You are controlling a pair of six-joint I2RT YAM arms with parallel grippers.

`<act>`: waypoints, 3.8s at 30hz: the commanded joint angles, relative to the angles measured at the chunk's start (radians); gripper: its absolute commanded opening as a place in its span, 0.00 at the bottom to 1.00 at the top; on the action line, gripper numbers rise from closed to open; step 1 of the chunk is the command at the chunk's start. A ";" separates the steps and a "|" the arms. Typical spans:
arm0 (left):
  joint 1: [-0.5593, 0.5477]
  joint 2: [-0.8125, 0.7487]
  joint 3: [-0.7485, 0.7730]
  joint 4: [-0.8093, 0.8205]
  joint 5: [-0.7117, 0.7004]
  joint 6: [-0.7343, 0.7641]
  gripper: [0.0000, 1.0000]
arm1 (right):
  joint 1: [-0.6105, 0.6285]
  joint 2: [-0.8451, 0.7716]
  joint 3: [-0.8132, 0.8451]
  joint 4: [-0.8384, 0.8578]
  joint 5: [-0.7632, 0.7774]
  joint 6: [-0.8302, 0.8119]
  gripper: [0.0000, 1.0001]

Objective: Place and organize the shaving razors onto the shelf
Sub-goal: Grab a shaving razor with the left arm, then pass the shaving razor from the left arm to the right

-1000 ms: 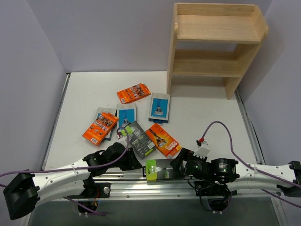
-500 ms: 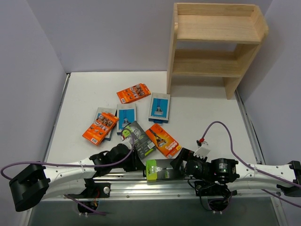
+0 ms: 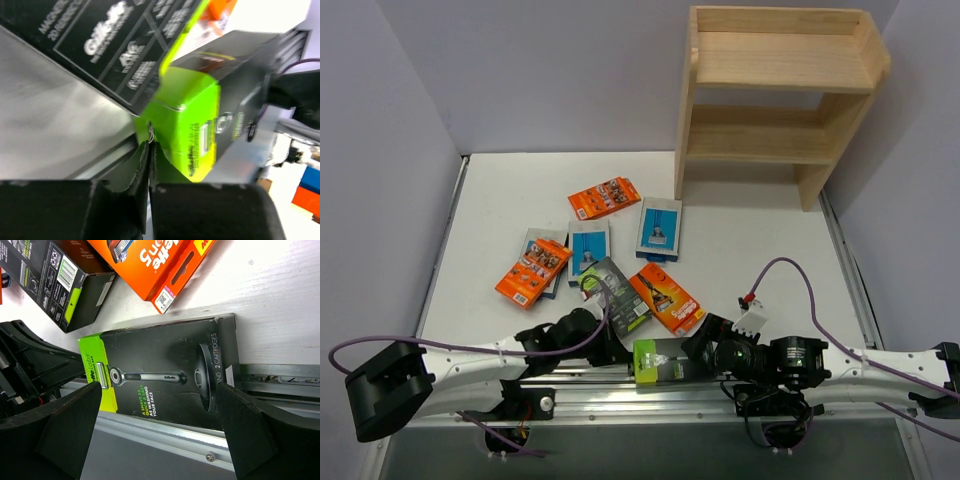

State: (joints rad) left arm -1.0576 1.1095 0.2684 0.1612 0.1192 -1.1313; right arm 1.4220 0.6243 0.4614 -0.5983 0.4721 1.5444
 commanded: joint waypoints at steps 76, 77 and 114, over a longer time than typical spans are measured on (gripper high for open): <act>0.024 -0.146 0.888 -0.856 0.476 1.404 0.02 | -0.012 0.161 0.224 0.735 -0.457 -1.609 0.99; 0.022 -0.148 0.890 -0.859 0.479 1.409 0.02 | -0.018 0.158 0.226 0.732 -0.463 -1.609 0.99; 0.008 -0.085 1.043 -0.942 0.553 1.475 0.02 | -0.074 0.209 0.198 0.769 -0.727 -1.590 0.61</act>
State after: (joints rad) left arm -1.0458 1.0363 1.2316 -0.8436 0.6525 0.3161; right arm 1.3602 0.8307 0.6487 0.1387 -0.2199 -0.0540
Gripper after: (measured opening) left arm 0.025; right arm 0.662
